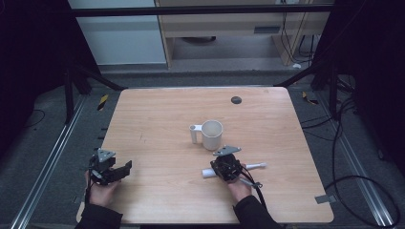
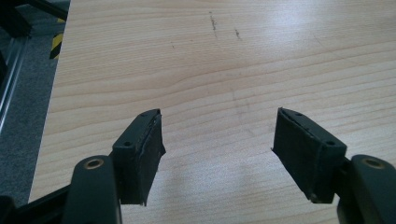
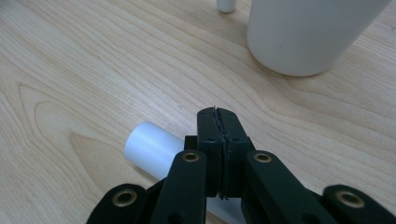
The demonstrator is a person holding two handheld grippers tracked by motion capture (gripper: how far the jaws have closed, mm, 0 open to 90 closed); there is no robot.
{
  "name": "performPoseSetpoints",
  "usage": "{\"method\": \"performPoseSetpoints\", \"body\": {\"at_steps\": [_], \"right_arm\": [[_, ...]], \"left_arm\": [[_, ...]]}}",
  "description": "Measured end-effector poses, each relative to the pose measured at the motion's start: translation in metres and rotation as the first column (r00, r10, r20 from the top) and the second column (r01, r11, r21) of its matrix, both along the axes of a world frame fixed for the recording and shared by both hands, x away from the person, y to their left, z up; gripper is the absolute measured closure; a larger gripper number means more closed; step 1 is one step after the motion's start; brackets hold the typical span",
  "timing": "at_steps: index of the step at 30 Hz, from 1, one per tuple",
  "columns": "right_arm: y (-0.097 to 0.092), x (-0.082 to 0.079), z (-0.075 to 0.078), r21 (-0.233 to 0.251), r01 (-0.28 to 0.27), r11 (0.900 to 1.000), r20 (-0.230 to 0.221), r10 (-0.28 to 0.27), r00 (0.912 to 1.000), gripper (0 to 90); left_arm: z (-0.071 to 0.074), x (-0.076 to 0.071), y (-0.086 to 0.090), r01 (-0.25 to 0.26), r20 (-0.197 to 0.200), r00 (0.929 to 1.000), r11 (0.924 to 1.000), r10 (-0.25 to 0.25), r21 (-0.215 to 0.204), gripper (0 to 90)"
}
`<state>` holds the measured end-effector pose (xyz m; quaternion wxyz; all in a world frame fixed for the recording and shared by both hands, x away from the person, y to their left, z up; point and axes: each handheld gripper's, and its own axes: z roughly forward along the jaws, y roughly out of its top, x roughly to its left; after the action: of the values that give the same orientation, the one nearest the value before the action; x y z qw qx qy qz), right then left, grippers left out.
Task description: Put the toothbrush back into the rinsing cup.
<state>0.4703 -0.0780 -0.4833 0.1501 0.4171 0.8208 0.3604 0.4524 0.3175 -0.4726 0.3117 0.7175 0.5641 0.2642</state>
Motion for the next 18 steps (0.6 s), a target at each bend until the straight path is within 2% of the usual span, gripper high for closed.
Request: {"method": "performPoseSetpoints", "body": {"at_steps": [18], "right_arm": [[-0.01,-0.012,-0.002,0.0,-0.023,0.9997,-0.015,0.023,0.9996,88.4]], "left_arm": [[0.0,0.0,-0.001,0.003,-0.004,1.0,1.0,-0.003,0.003,31.8]]}}
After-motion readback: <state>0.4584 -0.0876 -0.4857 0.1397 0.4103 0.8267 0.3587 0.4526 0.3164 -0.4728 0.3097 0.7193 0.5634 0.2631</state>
